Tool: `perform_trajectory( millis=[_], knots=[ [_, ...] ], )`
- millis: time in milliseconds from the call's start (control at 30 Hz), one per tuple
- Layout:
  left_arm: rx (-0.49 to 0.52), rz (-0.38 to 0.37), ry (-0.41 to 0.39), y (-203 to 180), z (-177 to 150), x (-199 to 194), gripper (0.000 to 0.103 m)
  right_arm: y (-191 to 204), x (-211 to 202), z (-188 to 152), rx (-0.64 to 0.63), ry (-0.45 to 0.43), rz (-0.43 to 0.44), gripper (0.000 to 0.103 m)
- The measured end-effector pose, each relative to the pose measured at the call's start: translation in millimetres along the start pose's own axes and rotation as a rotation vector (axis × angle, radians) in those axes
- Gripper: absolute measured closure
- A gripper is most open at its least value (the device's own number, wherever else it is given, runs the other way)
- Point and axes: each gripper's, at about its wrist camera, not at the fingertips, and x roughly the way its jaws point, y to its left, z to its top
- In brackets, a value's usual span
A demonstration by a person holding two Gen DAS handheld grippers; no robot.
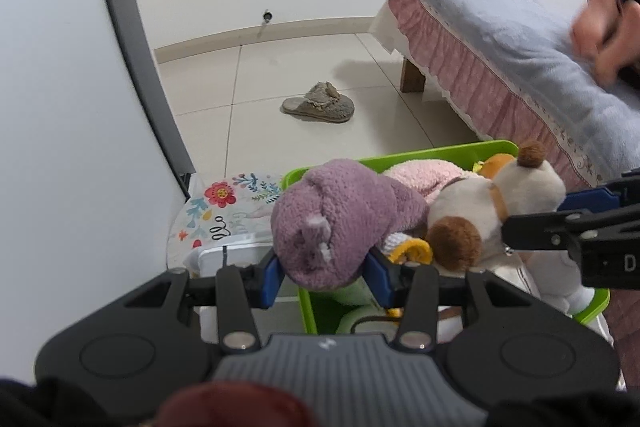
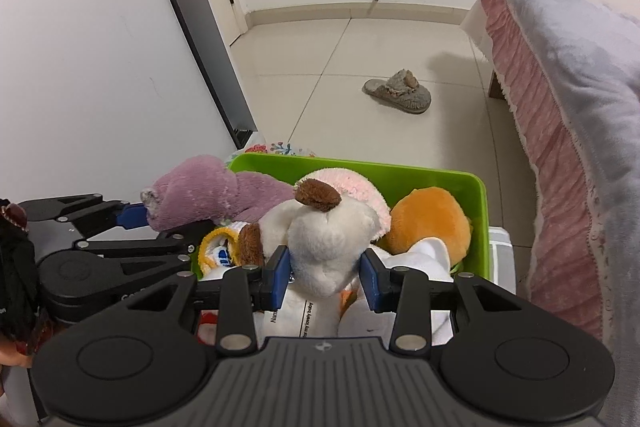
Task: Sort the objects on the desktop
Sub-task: 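Lift the purple plush and puppy plush up over the green bin with both grippers, then open both grippers to drop the purple plush and puppy plush into the bin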
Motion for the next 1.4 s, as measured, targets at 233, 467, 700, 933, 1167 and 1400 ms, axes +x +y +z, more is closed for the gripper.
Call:
perform_trajectory(
  millis=[233,467,700,933,1167,1400],
  knots=[
    [0.035,-0.013,0.012,-4.5,1.7,11.2,0.061,-3.4,10.7,-0.8,0.005,0.005,-0.003,0.064],
    [0.040,-0.013,0.015,-6.5,-1.0,10.9,0.059,-5.0,13.0,-2.3,0.011,0.006,-0.001,0.064],
    [0.048,-0.014,-0.001,-7.3,-2.8,-1.6,0.054,1.9,4.5,-1.3,-0.018,0.015,-0.026,0.061],
    [0.036,-0.039,0.002,-4.8,-6.1,-17.0,0.040,2.9,-16.3,-0.2,-0.018,-0.001,-0.028,0.045],
    [0.038,-0.062,0.010,-8.2,-11.6,-34.0,0.026,3.1,-35.1,-3.2,-0.012,-0.004,-0.035,0.037],
    [0.032,-0.075,0.018,-17.7,-18.7,-55.7,0.019,5.0,-51.0,-13.0,-0.011,0.004,-0.041,0.035]
  ],
)
